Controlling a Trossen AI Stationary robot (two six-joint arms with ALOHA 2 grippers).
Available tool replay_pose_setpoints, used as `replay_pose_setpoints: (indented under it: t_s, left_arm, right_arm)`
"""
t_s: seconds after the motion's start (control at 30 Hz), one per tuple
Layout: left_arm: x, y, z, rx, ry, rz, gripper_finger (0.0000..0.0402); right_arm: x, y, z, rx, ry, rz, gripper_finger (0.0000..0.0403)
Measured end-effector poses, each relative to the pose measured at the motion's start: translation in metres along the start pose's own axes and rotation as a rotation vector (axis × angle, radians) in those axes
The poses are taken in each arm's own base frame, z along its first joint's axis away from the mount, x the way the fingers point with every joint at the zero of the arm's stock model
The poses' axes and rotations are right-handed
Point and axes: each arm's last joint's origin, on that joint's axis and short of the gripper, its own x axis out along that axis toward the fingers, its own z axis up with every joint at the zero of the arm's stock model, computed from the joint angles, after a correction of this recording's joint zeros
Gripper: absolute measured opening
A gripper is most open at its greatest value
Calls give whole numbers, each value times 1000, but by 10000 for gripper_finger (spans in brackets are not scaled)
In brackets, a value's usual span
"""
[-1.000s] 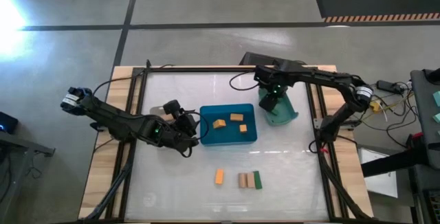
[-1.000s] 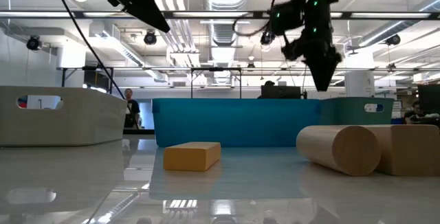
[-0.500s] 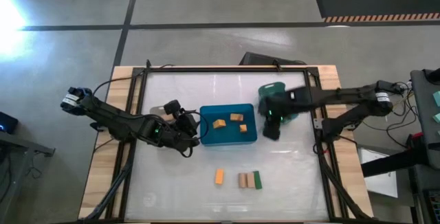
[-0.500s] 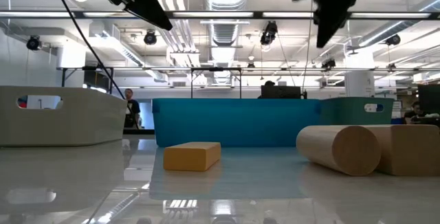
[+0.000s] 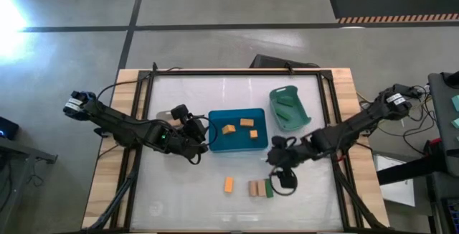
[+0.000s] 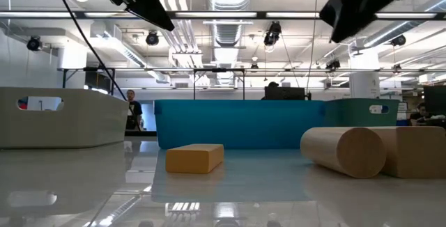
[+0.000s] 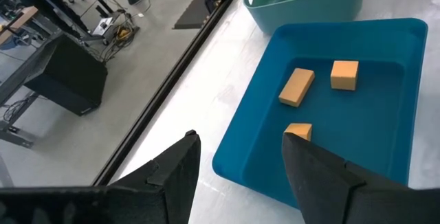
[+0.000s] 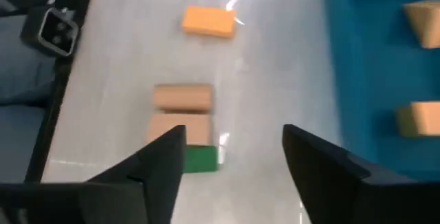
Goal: Sort & place blocks by color
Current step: Put the brown block into the gray bin
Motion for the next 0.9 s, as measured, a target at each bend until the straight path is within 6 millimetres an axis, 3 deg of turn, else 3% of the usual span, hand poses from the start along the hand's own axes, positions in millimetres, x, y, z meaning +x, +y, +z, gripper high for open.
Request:
replay_pose_setpoints:
  t_s: [0.23, 0.47, 0.7, 0.9]
  left_arm:
    - [-1, -2, 5, -142, -36, -21, 189]
    - [-15, -16, 14, -239, -132, -117, 189]
    - [-20, -20, 16, -256, -153, -142, 189]
    - [-20, -20, 17, -261, -159, -143, 189]
  right_arm:
    - [21, 19, -25, -98, -100, 24, 292]
    - [36, 53, -49, -221, -155, -90, 273]
    - [55, 68, -53, -264, -128, -113, 261]
    - [71, 63, -52, -266, -86, -143, 272]
